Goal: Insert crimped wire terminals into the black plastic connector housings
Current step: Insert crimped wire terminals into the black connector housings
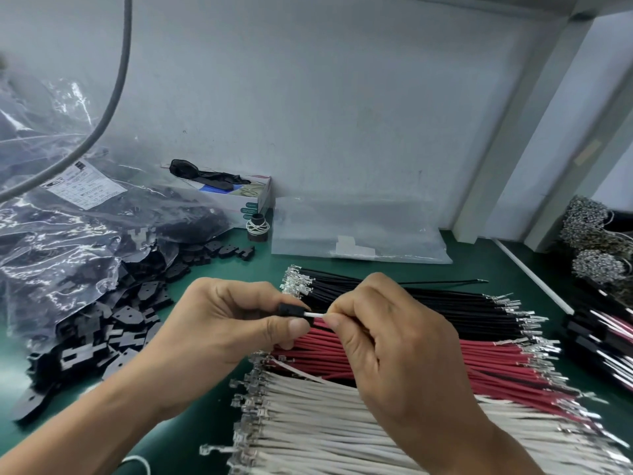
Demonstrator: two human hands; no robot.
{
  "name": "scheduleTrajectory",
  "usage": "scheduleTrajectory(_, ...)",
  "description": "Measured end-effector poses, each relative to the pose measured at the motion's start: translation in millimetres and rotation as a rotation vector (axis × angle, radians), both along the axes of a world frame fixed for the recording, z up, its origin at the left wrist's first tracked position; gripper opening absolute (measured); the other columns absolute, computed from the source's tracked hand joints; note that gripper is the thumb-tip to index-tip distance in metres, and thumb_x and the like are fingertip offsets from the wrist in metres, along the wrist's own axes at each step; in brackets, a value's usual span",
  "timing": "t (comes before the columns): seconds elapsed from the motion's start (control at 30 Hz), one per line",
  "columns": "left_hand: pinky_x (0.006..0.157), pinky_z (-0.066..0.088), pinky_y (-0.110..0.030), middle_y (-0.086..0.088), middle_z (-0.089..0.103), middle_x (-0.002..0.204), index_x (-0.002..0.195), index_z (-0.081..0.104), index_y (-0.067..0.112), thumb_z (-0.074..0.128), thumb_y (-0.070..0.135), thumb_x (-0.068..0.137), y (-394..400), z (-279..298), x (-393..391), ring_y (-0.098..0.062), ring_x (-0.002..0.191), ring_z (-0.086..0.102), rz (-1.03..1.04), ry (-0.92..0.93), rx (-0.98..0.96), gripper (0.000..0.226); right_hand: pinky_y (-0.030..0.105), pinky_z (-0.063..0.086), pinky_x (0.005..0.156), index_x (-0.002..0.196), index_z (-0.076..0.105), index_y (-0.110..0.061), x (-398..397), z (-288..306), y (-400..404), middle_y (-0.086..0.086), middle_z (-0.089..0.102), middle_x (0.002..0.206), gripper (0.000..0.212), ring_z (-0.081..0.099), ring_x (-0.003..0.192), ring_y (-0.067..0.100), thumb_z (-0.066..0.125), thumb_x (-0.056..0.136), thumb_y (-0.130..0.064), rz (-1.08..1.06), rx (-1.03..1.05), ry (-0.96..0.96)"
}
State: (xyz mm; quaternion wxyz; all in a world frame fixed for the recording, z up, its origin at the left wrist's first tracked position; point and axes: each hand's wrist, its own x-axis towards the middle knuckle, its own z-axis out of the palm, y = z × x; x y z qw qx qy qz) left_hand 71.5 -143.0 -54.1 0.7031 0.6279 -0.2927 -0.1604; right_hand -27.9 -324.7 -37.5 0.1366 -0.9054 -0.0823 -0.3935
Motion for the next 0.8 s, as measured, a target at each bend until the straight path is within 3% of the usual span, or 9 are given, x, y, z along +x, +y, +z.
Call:
scheduleTrajectory(0.27,0.072,0.058,-0.025,-0.022,0.075,0.082,0.091,0.081,0.002,0.091,0.011,0.072,1.6,-3.2,3.0,-0.025,0.074,0.069,-0.039,-0.053,0.014,0.023,0.028,0.042,0.051,0.082,0.065,-0.017,4.8,-3.6,3.5,-0.005,0.054,0.081,0.028,0.048,0.06,0.012,0.049,0.103,-0.028,0.006,-0.16,-0.069)
scheduleTrajectory(0.4,0.065,0.056,-0.023,-0.018,0.073,0.077,0.089,0.082,0.003,0.092,0.012,0.069,-0.8,-5.5,4.9,-0.02,0.067,0.066,0.005,0.011,-0.037,0.024,0.036,0.046,0.054,0.083,0.069,-0.018,2.7,3.7,-7.3,-0.004,0.059,0.078,0.029,0.054,0.067,0.018,0.054,0.104,-0.031,-0.041,-0.293,-0.139)
scheduleTrajectory(0.47,0.061,0.055,-0.023,-0.017,0.073,0.074,0.089,0.082,0.004,0.092,0.018,0.068,-0.6,-5.3,7.5,-0.018,0.064,0.065,0.048,0.005,-0.061,0.027,0.036,0.049,0.06,0.092,0.07,-0.021,-0.3,4.2,-8.6,-0.008,0.061,0.085,0.024,0.058,0.074,0.017,0.054,0.102,-0.036,-0.025,-0.205,-0.045)
scheduleTrajectory(0.53,0.06,0.055,-0.024,-0.016,0.073,0.075,0.091,0.082,0.005,0.094,0.034,0.064,3.2,-2.2,10.8,-0.019,0.064,0.065,0.095,0.001,-0.097,0.041,0.031,0.049,0.063,0.101,0.067,-0.032,-3.3,2.7,-5.7,-0.016,0.059,0.09,0.029,0.057,0.075,0.008,0.046,0.101,-0.052,-0.035,0.01,0.146)
scheduleTrajectory(0.6,0.06,0.057,-0.026,-0.015,0.077,0.085,0.096,0.083,0.01,0.091,0.053,0.061,7.9,2.0,15.3,-0.023,0.067,0.068,0.16,-0.01,-0.124,0.055,0.029,0.047,0.06,0.098,0.066,-0.034,-4.9,-1.6,-7.7,-0.016,0.057,0.085,0.027,0.055,0.07,0.009,0.046,0.1,-0.052,-0.027,0.14,0.147)
scheduleTrajectory(0.7,0.064,0.057,-0.025,-0.001,0.078,0.096,0.104,0.08,0.029,0.07,0.061,0.079,19.8,-0.9,29.2,-0.019,0.074,0.072,0.408,-0.284,0.071,0.042,0.014,0.038,0.055,0.096,0.068,-0.024,-5.6,16.1,-17.8,-0.016,0.053,0.076,0.016,0.052,0.065,0.008,0.055,0.1,-0.033,-0.051,0.215,-0.085)
scheduleTrajectory(0.8,0.062,0.055,-0.032,0.018,0.064,0.097,0.098,0.076,0.038,0.076,0.05,0.083,41.6,-16.4,59.1,-0.013,0.072,0.068,0.752,-0.88,0.661,0.02,0.012,0.034,0.052,0.095,0.065,-0.03,-8.2,41.4,-38.1,-0.009,0.054,0.067,0.009,0.049,0.057,0.01,0.057,0.098,-0.03,-0.024,0.449,-0.234)
